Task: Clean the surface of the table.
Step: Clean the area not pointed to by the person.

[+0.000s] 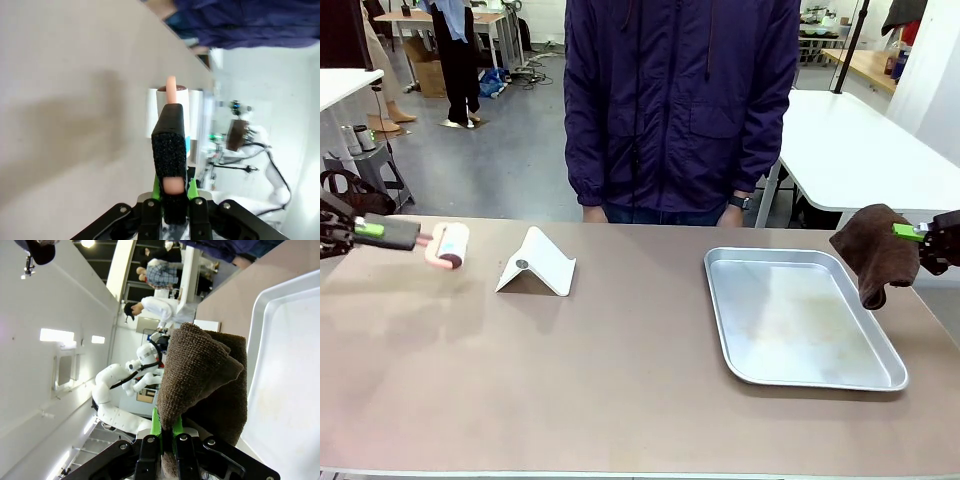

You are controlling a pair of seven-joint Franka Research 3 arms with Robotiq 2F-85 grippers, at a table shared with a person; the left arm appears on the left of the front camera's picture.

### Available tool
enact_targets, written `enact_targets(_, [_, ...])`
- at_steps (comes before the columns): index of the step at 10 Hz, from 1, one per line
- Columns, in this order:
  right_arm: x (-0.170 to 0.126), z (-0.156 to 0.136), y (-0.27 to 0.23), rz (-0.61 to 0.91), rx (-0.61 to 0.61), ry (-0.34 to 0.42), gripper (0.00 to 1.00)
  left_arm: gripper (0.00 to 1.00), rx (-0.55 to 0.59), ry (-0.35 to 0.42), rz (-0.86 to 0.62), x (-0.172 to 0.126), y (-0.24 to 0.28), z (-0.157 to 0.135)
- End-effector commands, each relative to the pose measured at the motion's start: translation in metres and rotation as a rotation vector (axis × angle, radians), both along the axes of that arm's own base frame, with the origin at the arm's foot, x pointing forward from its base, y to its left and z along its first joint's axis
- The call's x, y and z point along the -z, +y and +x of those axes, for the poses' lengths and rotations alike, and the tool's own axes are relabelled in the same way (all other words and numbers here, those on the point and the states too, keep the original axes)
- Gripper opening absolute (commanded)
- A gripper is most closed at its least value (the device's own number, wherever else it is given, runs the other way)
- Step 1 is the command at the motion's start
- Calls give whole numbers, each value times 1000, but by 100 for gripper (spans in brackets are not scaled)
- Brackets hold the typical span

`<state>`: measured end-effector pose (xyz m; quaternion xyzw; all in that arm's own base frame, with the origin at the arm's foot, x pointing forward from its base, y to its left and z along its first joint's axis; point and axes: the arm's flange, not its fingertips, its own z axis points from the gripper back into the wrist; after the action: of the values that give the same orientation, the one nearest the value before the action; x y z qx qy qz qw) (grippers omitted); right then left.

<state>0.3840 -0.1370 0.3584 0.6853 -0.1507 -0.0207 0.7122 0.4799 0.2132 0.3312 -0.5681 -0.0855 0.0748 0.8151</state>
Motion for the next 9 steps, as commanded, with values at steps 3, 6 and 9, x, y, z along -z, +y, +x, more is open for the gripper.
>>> enact_targets(3, [-3, 0, -1, 9, -9, -21, 9, 20, 138, -113, -318, -44, 48, -48])
enact_targets(6, [-3, 0, -1, 9, -9, -21, 9, 20, 141, -211, -381, -43, 94, -99])
enact_targets(9, [-3, 0, -1, 9, -9, -21, 9, 20, 89, -274, -307, -22, 137, -137])
